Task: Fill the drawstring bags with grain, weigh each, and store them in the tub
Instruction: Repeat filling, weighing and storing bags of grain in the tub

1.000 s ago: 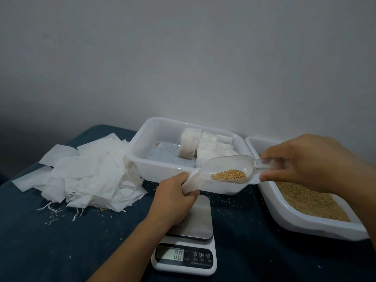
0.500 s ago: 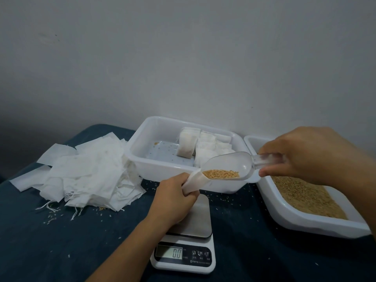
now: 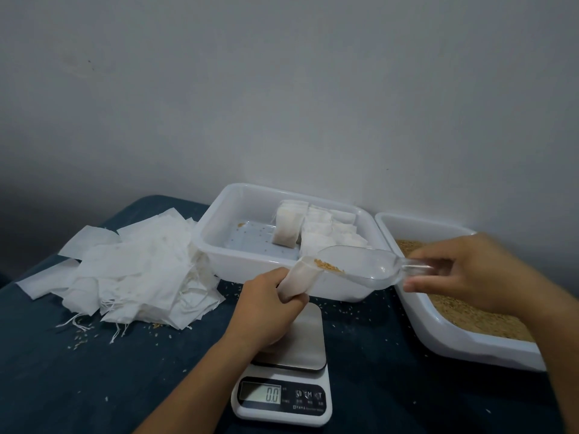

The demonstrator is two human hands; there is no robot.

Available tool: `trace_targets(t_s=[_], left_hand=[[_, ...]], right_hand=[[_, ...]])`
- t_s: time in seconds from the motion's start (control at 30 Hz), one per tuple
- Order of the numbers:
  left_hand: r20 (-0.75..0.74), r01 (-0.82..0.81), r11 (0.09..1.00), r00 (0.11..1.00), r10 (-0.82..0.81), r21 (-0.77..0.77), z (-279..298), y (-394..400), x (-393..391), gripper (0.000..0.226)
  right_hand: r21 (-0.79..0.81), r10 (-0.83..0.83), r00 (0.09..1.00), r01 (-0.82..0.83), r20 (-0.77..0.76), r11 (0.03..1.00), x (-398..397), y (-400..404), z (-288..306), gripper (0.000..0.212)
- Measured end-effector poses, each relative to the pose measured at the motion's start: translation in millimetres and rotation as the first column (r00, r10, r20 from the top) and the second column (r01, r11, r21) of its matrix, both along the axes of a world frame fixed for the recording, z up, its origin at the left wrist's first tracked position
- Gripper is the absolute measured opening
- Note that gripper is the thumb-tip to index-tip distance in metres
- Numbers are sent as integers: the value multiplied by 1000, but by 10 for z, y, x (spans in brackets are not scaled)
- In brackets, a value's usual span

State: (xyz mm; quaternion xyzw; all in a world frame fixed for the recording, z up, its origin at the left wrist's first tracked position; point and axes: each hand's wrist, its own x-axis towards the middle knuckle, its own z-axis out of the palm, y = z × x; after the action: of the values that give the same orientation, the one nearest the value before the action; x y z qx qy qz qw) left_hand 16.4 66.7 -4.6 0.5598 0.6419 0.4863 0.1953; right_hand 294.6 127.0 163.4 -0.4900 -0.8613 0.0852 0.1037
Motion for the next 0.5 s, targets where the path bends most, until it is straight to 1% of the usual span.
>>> trace_targets(t_s=[0.1,0.2,0.27,0.33,0.37,0.4,0.43,0.5], left_hand=[[36,4,1000,999,-4,-2,16,-2,1,16],[90,13,1000,996,-13,-7,20,-7,-1,17],[149,44,999,988,-40,-22,24,-14,4,16],[225,80,996,972,-70,-37,40,-21,13,14],[271,101,994,959,-87,-37,51,-25,18,13],[319,121,992,942,-104,-32,62,-29,26,13],[366,142,989,922,-123,-27,71,-31,29,14],[460,199,980,871,-172,-10,91,-35,31,18]], right_hand=[[-43,-15,990,9,-140,999,71,30,-244,38],[-30,-44,967,38,-252,999,110,84,-490,35],[-10,-94,933,97,-346,995,153,137,-610,28],[11,-176,885,200,-431,980,234,234,-689,28],[29,-228,869,267,-439,963,294,302,-710,28],[53,-286,867,335,-407,941,374,392,-728,26],[81,-345,872,395,-346,915,467,502,-752,26],[111,-470,869,488,-154,866,632,730,-796,32]])
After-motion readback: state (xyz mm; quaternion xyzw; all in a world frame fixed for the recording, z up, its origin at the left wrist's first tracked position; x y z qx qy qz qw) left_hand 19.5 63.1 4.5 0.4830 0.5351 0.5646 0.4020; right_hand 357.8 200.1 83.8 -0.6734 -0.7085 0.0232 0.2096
